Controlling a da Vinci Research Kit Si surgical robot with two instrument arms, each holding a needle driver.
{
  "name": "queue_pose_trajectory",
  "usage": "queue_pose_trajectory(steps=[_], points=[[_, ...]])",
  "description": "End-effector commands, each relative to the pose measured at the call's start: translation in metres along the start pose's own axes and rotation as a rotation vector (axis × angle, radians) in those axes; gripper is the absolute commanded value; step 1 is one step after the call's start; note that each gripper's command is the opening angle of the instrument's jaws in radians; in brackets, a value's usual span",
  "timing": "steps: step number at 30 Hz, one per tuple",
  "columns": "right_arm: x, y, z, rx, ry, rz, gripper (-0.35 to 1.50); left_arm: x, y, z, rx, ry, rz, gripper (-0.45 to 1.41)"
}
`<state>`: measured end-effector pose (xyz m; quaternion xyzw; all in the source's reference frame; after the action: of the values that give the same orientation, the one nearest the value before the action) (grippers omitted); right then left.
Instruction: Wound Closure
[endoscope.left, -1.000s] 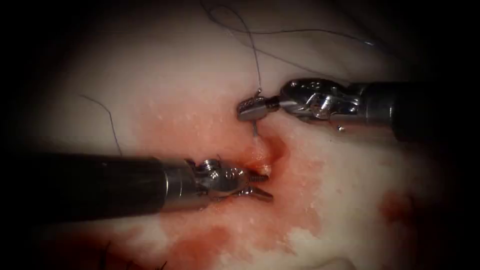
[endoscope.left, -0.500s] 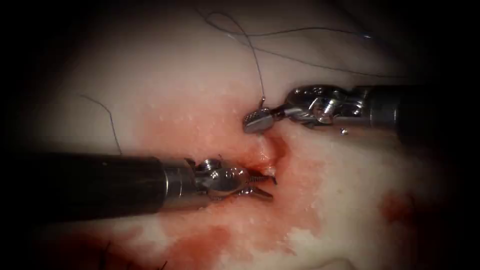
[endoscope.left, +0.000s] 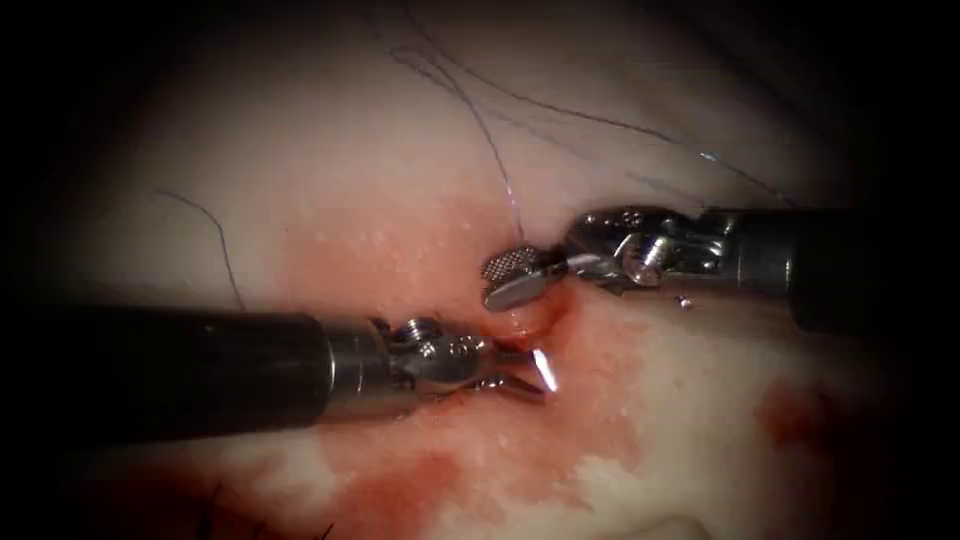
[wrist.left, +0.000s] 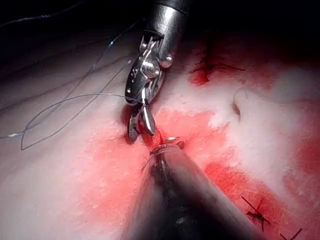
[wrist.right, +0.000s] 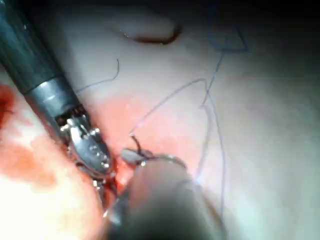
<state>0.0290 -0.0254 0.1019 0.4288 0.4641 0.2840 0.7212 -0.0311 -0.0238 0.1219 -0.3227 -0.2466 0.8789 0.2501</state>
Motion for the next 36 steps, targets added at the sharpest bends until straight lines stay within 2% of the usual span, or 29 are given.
queue_pose_trajectory(steps=[1, 5, 14, 18, 20, 22, 23, 24, 32, 36], points=[[0.0008, 0.001, 0.0008, -0.051, 0.033, -0.04, 1.01, 0.0, -0.0001, 0.0008, -0.001, 0.0, 0.0, 0.36], [0.0019, 0.0014, 0.0007, -0.093, 0.059, -0.087, 1.14, 0.0, -0.0001, 0.0008, 0.0, -0.003, 0.001, 0.36], [0.0032, 0.0016, 0.0001, -0.143, 0.089, -0.108, 1.14, 0.0, -0.0001, 0.0008, 0.0, -0.003, 0.001, 0.36], [0.0037, 0.002, -0.0005, -0.149, 0.094, -0.109, 1.08, 0.0, -0.0001, 0.0008, 0.0, -0.003, 0.001, 0.36], [0.0039, 0.0022, -0.0008, -0.154, 0.097, -0.11, 0.96, 0.0, 0.0, 0.0008, 0.0, -0.003, 0.001, 0.36], [0.004, 0.0022, -0.0011, -0.16, 0.101, -0.106, 0.57, 0.0, 0.0, 0.0008, 0.0, -0.003, 0.0, 0.36], [0.004, 0.0022, -0.0013, -0.164, 0.103, -0.11, 0.27, 0.0, 0.0, 0.0008, 0.0, -0.003, 0.0, 0.36], [0.004, 0.0021, -0.0014, -0.161, 0.102, -0.11, -0.32, 0.0, 0.0, 0.0008, 0.0, -0.003, 0.0, 0.36], [0.0032, 0.0025, -0.0011, -0.084, 0.056, -0.11, -0.35, 0.0, 0.0, 0.0008, 0.001, -0.003, 0.0, 0.36], [0.0025, 0.0028, -0.0007, -0.089, -0.023, -0.033, -0.35, 0.0, 0.0, 0.0008, 0.001, -0.003, 0.0, 0.36]])
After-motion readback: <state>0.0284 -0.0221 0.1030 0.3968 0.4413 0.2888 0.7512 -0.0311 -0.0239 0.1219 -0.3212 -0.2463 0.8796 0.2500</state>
